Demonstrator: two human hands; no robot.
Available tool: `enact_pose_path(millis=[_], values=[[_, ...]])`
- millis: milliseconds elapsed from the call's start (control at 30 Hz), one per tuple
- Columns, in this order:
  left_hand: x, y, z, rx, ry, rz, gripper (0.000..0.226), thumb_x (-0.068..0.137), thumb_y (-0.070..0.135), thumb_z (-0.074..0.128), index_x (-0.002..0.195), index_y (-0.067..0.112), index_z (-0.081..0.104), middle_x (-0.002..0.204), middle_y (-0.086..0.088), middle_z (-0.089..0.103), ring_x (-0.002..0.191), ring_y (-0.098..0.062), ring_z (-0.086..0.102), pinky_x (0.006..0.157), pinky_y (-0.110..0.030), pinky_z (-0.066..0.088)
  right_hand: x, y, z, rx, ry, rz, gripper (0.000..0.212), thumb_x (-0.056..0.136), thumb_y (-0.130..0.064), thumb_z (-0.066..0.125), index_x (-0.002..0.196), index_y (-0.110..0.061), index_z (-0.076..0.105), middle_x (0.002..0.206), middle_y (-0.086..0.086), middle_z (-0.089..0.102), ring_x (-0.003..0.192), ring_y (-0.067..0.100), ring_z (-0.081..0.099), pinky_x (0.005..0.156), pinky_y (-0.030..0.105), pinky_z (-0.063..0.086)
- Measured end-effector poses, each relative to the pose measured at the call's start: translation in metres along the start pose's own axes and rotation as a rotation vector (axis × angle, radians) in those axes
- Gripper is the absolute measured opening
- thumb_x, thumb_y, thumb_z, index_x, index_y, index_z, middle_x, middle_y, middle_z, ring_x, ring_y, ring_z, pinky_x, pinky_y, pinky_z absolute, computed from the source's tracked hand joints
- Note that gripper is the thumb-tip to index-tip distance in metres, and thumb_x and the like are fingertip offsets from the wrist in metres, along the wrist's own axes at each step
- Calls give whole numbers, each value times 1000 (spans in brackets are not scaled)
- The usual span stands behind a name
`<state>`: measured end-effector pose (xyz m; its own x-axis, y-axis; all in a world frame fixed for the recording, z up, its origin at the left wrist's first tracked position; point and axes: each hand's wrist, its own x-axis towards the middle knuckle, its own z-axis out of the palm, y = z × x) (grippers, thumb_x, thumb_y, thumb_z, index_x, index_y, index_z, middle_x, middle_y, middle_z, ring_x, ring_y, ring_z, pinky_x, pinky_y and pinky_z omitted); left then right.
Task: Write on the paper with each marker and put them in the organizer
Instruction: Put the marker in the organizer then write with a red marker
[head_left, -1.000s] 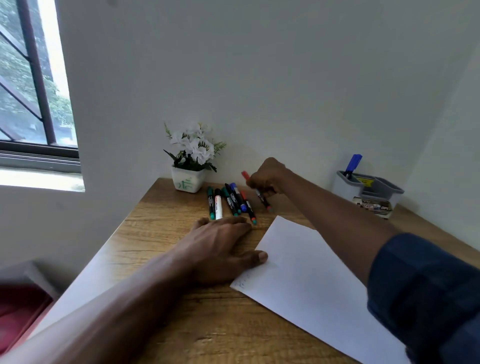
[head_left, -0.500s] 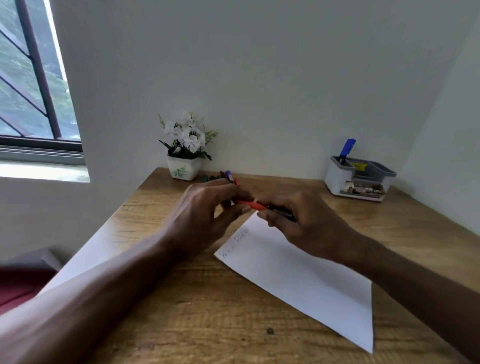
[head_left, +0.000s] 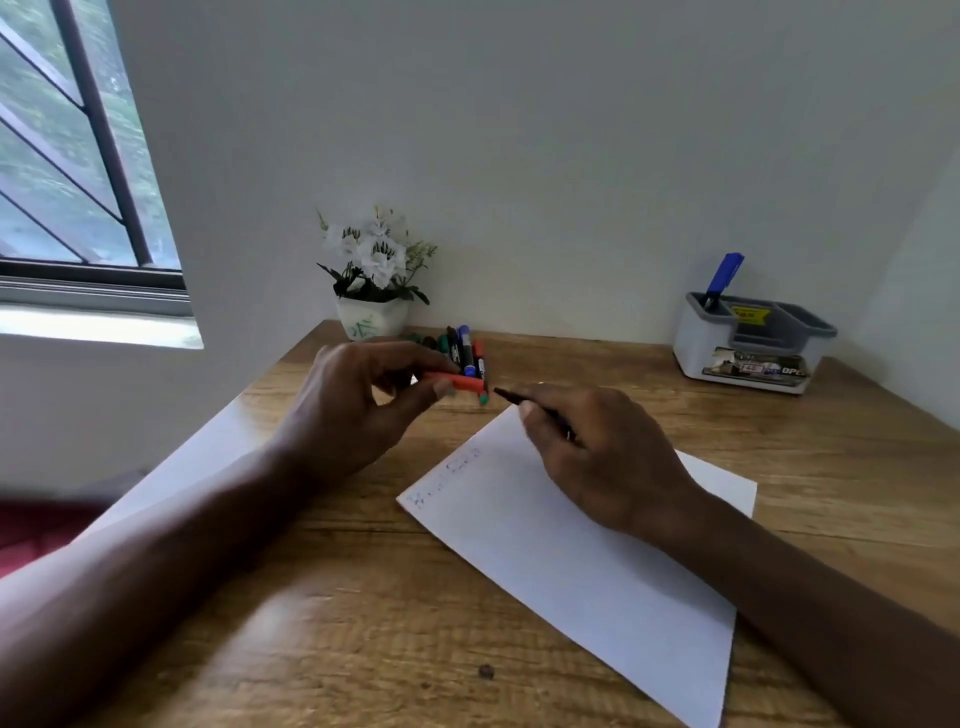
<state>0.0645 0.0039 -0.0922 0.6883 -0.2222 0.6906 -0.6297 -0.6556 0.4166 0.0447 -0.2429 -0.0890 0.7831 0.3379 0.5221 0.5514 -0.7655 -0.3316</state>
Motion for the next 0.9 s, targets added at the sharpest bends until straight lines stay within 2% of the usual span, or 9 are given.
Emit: enact_pose_path(millis=[100, 167, 300, 367, 467, 533, 633, 733, 900], values=[[0, -5, 0, 121, -161, -179, 22, 86, 35, 83, 107, 42, 80, 96, 25, 74, 86, 2, 68, 75, -26, 55, 1, 4, -2, 54, 0, 24, 37, 103, -22, 48, 138, -29, 59, 85, -10, 67, 73, 6, 60, 64, 19, 45], [0, -4, 0, 154, -226, -240, 23, 84, 36, 85, 105, 43, 80, 99, 25, 75, 83, 3, 67, 74, -25, 56, 1, 6, -4, 205, 37, 40, 48, 102, -17, 53, 143, -42, 48, 84, -7, 66, 60, 12, 64, 57, 20, 52], [3, -1, -2, 205, -272, -294, 24, 83, 52, 80, 106, 46, 78, 104, 20, 73, 84, -1, 61, 71, -30, 53, 4, 1, -7, 726, 46, 241, 23, 102, -10, 53, 110, -23, 71, 90, 8, 72, 55, 22, 70, 47, 27, 55], [3, 0, -2, 256, -279, -317, 47, 79, 75, 68, 117, 47, 73, 116, 16, 69, 97, -3, 60, 81, -33, 49, 4, -1, -7, 979, -43, 377, 28, 104, -8, 46, 107, -14, 73, 88, 12, 73, 64, 24, 70, 56, 32, 59], [2, 2, -2, 338, -356, -437, 100, 60, 102, 33, 144, 49, 51, 153, 4, 47, 140, -22, 43, 112, -53, 35, 6, 2, -8, 1273, -184, 462, 32, 94, -10, 45, 111, -7, 71, 91, 14, 73, 79, 23, 69, 68, 29, 57], [3, 1, -1, 372, -436, -510, 117, 57, 105, 27, 157, 46, 31, 168, 2, 28, 152, -26, 28, 120, -61, 23, 6, 5, -8, 1265, -185, 424, 35, 79, -14, 55, 111, -7, 69, 90, 11, 73, 82, 20, 69, 66, 27, 56], [4, 1, 3, 413, -572, -536, 127, 59, 103, 35, 165, 36, 11, 173, 0, 14, 157, -25, 19, 126, -63, 7, 4, 3, -6, 1145, -140, 387, 24, 83, -30, 77, 95, -13, 66, 75, 8, 66, 75, 21, 65, 62, 28, 52], [7, 3, 2, 390, -622, -563, 133, 60, 104, 40, 166, 31, 5, 174, 0, 10, 160, -23, 13, 125, -66, -2, 2, -3, -8, 1064, -149, 396, 38, 92, -48, 58, 84, -12, 61, 65, 8, 58, 67, 22, 60, 66, 34, 50], [9, 1, 2, 375, -616, -553, 132, 60, 99, 42, 166, 29, 3, 174, -2, 11, 160, -23, 13, 124, -69, 0, 9, -17, -14, 913, -346, 288, 31, 99, -32, 58, 99, -4, 70, 79, 12, 70, 76, 24, 67, 66, 32, 55]])
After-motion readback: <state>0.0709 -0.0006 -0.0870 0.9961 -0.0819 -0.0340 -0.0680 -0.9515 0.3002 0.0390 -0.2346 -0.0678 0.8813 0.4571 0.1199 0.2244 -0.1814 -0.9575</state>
